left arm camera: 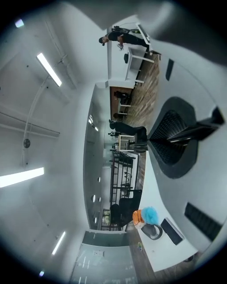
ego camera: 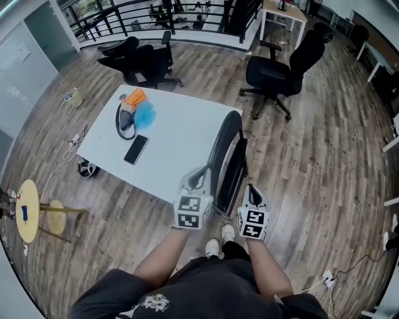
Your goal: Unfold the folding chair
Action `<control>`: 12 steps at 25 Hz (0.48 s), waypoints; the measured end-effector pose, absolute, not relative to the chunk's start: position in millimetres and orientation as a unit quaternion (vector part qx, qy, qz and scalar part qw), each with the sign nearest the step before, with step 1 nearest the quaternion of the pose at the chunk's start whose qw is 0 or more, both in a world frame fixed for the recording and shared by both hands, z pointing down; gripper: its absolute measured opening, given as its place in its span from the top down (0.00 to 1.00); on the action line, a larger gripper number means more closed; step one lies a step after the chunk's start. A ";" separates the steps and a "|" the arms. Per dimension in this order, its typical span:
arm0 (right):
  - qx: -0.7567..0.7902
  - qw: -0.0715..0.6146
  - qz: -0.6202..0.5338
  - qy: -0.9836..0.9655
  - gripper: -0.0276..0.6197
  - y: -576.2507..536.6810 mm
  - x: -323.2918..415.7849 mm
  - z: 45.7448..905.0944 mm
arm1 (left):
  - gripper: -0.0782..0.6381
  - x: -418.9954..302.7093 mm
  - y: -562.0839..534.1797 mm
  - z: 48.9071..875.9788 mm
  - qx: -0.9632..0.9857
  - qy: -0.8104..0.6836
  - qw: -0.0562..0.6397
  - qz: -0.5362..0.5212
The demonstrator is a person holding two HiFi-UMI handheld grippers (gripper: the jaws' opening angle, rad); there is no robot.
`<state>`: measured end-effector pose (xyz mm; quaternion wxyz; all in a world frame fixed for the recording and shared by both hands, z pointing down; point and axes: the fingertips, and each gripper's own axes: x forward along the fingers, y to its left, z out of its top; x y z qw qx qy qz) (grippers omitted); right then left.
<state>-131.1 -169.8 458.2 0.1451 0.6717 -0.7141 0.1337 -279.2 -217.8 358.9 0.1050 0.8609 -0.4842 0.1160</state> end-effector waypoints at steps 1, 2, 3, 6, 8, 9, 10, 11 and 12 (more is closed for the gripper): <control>0.670 0.148 0.138 -0.714 0.94 -176.9 -132.3 463.5 | 0.89 -276.8 -223.4 360.9 0.860 -0.482 0.107 0.128; 0.667 0.152 0.144 -0.715 0.93 -183.3 -133.6 469.4 | 0.88 -272.8 -227.3 363.7 0.860 -0.476 0.112 0.142; 0.662 0.157 0.150 -0.718 0.93 -189.3 -135.3 475.5 | 0.88 -268.2 -229.6 367.0 0.861 -0.468 0.119 0.158; 0.640 0.171 0.176 -0.728 0.83 -210.4 -141.8 494.5 | 0.79 -257.5 -238.8 376.2 0.858 -0.455 0.130 0.201; 0.629 0.179 0.195 -0.731 0.75 -227.0 -145.6 509.3 | 0.69 -251.7 -249.5 384.5 0.856 -0.447 0.134 0.223; 0.625 0.183 0.206 -0.730 0.72 -234.3 -147.3 518.2 | 0.62 -249.5 -254.3 389.9 0.855 -0.442 0.141 0.232; 0.622 0.187 0.218 -0.729 0.68 -240.6 -148.8 527.9 | 0.60 -247.8 -258.3 395.5 0.854 -0.437 0.149 0.239; 0.619 0.192 0.230 -0.726 0.65 -246.0 -149.8 537.9 | 0.60 -246.5 -261.7 401.1 0.853 -0.433 0.158 0.245; 0.617 0.197 0.242 -0.723 0.63 -250.9 -149.9 547.5 | 0.59 -245.1 -264.8 406.4 0.851 -0.429 0.167 0.251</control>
